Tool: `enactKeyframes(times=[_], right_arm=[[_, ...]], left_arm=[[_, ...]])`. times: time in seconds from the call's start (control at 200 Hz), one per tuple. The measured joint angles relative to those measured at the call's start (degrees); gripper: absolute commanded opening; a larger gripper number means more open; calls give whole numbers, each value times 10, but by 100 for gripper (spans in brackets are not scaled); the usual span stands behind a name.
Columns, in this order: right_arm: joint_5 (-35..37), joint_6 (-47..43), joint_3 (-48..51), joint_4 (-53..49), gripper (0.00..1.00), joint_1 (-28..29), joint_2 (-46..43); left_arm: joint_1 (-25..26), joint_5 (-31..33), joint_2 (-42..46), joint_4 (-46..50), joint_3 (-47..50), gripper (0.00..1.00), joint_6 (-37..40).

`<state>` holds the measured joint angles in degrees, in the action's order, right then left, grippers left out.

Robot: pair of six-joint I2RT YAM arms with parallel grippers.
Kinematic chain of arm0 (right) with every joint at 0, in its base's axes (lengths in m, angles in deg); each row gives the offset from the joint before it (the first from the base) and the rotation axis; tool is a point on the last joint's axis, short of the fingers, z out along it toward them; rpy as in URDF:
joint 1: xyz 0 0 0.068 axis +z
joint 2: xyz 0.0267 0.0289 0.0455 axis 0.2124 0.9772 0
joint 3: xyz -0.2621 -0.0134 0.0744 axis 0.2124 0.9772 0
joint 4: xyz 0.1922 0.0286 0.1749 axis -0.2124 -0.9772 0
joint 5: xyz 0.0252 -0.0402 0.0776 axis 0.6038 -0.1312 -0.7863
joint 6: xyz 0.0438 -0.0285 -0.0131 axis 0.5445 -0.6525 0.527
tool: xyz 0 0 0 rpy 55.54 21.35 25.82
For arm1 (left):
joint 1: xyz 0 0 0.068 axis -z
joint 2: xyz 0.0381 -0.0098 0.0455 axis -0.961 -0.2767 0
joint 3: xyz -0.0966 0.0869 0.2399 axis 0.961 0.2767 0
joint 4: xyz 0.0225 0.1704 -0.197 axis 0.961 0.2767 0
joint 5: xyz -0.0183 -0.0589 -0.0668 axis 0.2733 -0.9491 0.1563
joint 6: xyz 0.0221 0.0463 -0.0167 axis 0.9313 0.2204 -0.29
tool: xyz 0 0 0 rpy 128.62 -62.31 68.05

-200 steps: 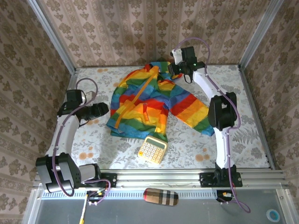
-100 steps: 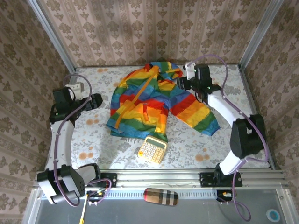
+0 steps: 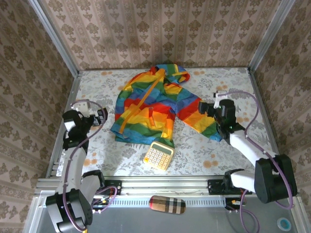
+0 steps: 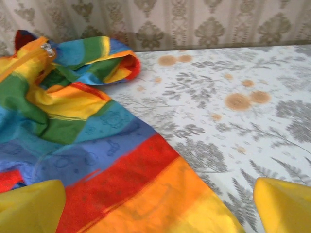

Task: Zip up the jacket

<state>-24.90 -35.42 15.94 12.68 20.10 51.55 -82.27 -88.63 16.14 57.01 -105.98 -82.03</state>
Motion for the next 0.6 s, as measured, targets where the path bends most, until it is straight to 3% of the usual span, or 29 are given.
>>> enactKeyframes(times=[0.175, 0.32, 0.445, 0.6], right_arm=[[23, -12, 72, 62, 100, -9, -14], [25, -29, 101, 132, 100, -20, -14], [25, -38, 134, 212, 100, -39, 3], [14, -38, 134, 237, 100, -60, 21]], left_arm=[[71, 114, 20, -101, 74, 100, 12], [131, 195, -31, -218, 122, 100, 47], [137, 227, -119, -319, 136, 100, 70], [130, 236, -209, -389, 137, 100, 86]])
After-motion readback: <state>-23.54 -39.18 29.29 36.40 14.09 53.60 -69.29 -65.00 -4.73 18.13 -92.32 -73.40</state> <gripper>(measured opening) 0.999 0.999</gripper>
